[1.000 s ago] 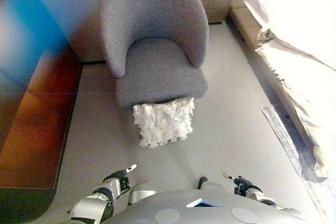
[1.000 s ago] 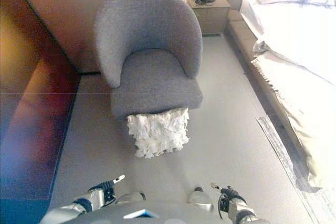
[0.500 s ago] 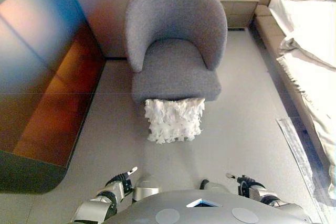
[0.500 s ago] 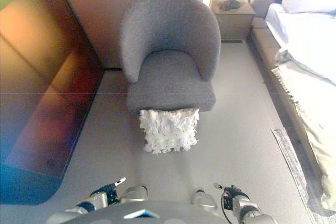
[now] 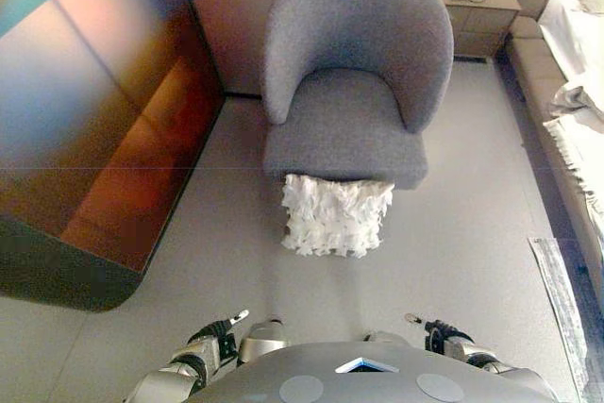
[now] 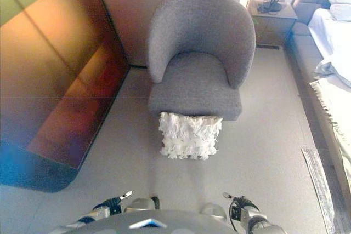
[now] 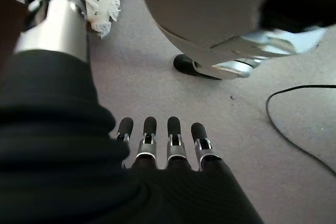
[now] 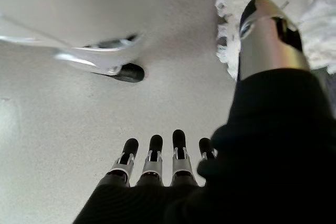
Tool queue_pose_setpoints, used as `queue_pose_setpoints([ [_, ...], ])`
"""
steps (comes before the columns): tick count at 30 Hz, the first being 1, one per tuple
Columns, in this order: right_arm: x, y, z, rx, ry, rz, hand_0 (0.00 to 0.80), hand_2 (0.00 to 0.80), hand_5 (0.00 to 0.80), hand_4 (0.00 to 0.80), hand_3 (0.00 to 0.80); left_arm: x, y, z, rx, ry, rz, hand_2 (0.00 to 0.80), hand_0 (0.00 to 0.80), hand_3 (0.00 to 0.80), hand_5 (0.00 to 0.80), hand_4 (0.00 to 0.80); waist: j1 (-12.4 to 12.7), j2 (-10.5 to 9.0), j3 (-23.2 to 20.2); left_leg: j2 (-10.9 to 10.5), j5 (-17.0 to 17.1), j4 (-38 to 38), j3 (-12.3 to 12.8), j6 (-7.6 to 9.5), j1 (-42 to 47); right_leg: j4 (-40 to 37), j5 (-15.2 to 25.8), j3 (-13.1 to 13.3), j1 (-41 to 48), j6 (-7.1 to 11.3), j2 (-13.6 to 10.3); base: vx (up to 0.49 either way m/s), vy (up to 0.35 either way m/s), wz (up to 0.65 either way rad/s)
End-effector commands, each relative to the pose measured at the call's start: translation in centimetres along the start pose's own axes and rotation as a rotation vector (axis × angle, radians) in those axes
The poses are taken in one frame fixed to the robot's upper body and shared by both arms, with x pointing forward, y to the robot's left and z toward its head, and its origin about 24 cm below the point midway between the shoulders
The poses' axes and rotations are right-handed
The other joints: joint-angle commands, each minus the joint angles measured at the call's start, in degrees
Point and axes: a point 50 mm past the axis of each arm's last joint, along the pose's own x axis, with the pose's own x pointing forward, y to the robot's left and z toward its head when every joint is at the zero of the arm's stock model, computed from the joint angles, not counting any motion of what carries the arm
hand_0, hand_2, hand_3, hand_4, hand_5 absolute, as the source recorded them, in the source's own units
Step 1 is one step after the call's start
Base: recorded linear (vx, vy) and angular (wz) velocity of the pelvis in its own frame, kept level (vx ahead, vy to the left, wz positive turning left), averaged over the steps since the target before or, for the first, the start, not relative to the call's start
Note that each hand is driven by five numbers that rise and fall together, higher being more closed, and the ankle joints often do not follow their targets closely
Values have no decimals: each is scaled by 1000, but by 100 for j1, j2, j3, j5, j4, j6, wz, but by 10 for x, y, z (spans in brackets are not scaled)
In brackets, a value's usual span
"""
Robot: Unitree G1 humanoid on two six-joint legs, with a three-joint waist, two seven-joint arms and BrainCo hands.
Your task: Pick up the cushion and take it to the sofa
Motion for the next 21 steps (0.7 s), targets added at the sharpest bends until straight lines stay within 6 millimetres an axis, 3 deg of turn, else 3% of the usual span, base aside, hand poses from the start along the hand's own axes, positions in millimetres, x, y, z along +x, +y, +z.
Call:
queue_pose_setpoints([
  [1, 0, 3, 21, 8, -76, -8, 0, 0, 0, 0, 0, -1, 3, 31, 33, -96, 9, 0, 0, 0, 0, 0, -24, -228, 281, 146, 204, 75, -301, 54, -213, 259, 242, -59, 58, 81, -157, 197, 135, -19],
  [4, -1, 11, 24, -46, -93, 34, 0, 0, 0, 0, 0, -1, 16, 43, 18, -133, 54, 0, 0, 0, 0, 0, -142, -267, 474, 36, 22, 213, -471, 314, -213, 1591, 456, 317, -785, 283, -180, 105, 18, -28],
  [5, -2, 14, 25, -84, -113, 42, 0, 0, 0, 0, 0, -2, 20, 51, 12, -155, 75, 0, 0, 0, 0, 0, -164, -312, 546, 24, -3, 220, -501, 331, -220, 1506, 564, 412, -929, 304, -248, 34, -150, -59],
  [7, -3, 19, 30, -92, -139, 59, 0, 0, 0, 0, 0, -5, 20, 68, 10, -207, 88, 0, 0, 0, 0, 0, -108, -376, 612, 42, -13, 325, -461, 251, -412, 815, 767, 400, -856, 356, -558, -67, -249, -54],
  [9, -6, 24, 49, -101, -197, 74, 0, 0, 0, 0, 0, -10, 15, 95, -30, -289, 85, 0, 0, 0, 0, 0, -115, -390, 785, 197, 33, 295, -353, 127, -653, 292, 1132, 484, -1052, 511, -797, -219, -281, 7],
  [10, -6, 24, 55, -100, -212, 71, 0, 0, 0, 0, 0, -12, 13, 104, -44, -318, 88, 0, 0, 0, 0, 0, -144, -384, 876, 274, 33, 335, -349, 97, -738, 178, 1158, 587, -1145, 556, -763, -195, -234, 18],
  [15, -13, 20, 92, -108, -356, 39, 0, 0, 0, 0, 0, -22, -4, 134, -30, -406, 63, 0, 0, 0, 0, 0, -120, -386, 1214, 622, 211, 678, -390, -201, -1526, -106, 1168, 386, -1478, 628, -781, -125, -122, -22],
  [21, -26, 14, 138, -79, -512, 2, 0, 0, 0, 0, 0, -31, -20, 156, -51, -502, 42, 0, 0, 0, 0, 0, -167, -251, 1516, 628, 413, 369, -400, -283, -1926, -150, 1223, 311, -2020, 556, -809, -111, 48, -19],
])
